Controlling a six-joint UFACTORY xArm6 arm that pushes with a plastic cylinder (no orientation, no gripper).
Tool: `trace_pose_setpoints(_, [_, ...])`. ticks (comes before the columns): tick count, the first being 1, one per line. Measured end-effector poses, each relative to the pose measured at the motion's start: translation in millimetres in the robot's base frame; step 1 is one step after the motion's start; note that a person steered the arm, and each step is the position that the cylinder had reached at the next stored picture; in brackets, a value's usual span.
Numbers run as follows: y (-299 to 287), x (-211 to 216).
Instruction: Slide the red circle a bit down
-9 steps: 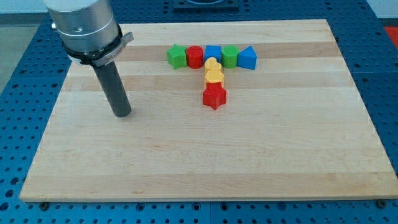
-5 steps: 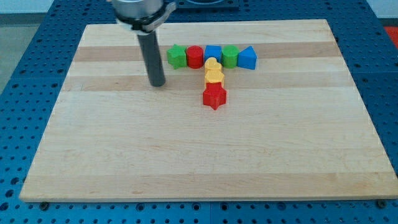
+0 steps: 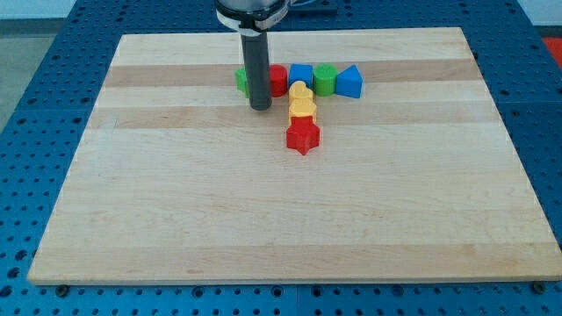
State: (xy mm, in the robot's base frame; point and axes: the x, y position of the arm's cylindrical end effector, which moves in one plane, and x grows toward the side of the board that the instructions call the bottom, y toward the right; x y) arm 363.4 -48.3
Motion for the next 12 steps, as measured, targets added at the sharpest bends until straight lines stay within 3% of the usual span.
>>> trace_pose_setpoints(1, [-11,0])
trace_pose_setpoints(2, [-62,-10])
trace_pose_setpoints(3, [-96,-42])
trace_pose_setpoints(4, [-73,-102])
trace_pose_setpoints(5, [-24,-112])
trace_pose_setpoints(7, [27,-103])
trace_pose_setpoints(12, [17,-59])
